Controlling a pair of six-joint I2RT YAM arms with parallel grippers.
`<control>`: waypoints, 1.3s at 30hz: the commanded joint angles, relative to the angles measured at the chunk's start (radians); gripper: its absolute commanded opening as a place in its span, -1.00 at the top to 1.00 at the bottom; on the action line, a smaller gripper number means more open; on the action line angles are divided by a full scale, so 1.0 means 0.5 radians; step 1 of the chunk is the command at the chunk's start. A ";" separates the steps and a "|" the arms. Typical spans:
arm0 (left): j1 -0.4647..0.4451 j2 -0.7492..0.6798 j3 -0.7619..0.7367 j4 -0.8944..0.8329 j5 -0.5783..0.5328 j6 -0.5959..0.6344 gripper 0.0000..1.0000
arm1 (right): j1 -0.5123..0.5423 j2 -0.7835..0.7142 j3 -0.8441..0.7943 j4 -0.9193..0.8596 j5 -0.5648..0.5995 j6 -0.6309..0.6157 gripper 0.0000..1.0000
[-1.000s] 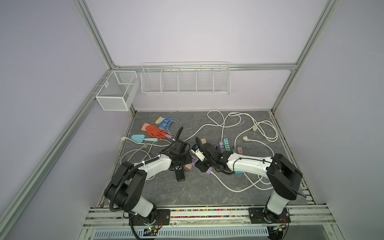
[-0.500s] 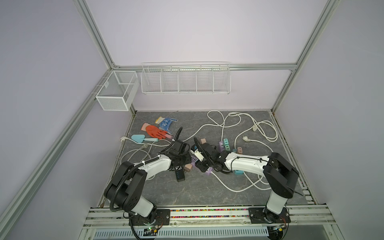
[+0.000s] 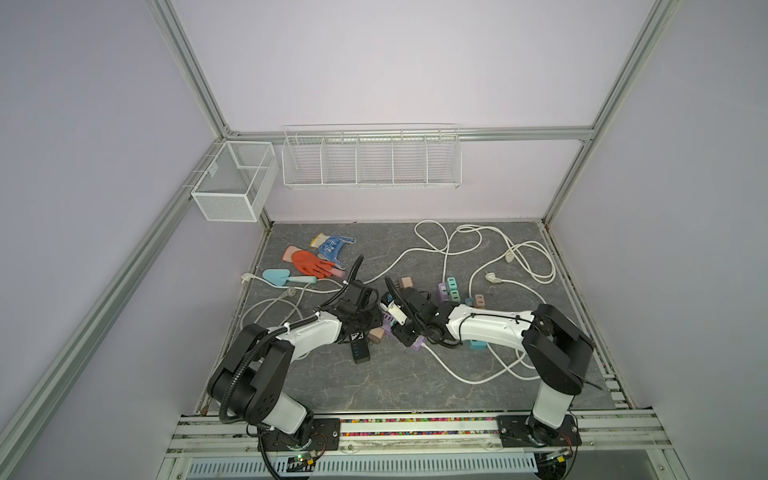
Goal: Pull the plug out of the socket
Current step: 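Lower the right gripper onto the teal adapter while the left holds the strip, then close the right gripper on the teal adapter while the left holds the strip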
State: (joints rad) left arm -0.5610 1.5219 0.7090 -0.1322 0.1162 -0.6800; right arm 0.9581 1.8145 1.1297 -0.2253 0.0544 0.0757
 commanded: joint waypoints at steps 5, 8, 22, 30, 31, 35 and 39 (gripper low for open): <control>0.014 -0.018 -0.162 -0.101 0.005 -0.030 0.21 | 0.005 0.047 0.055 -0.086 -0.013 -0.050 0.26; 0.013 -0.028 -0.209 -0.047 0.063 -0.012 0.21 | 0.004 0.023 0.045 -0.077 -0.024 -0.065 0.27; 0.012 0.007 -0.290 -0.005 0.032 -0.040 0.24 | 0.005 -0.015 0.048 -0.077 -0.008 -0.093 0.47; 0.014 0.026 -0.346 0.022 0.010 -0.068 0.24 | 0.005 -0.018 0.057 -0.092 0.048 -0.108 0.51; 0.014 0.032 -0.347 0.029 0.012 -0.071 0.25 | 0.006 -0.020 0.059 -0.092 0.048 -0.109 0.51; 0.014 0.043 -0.353 0.025 -0.020 -0.073 0.25 | 0.017 -0.033 0.057 -0.080 0.037 -0.101 0.52; 0.014 0.033 -0.363 0.020 -0.023 -0.073 0.25 | 0.011 -0.055 0.050 -0.089 0.172 -0.108 0.53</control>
State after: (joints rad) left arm -0.5564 1.4849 0.5884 0.0372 0.1547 -0.7219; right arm 0.9668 1.8256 1.1442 -0.2420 0.0681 0.0360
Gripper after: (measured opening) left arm 0.376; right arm 0.301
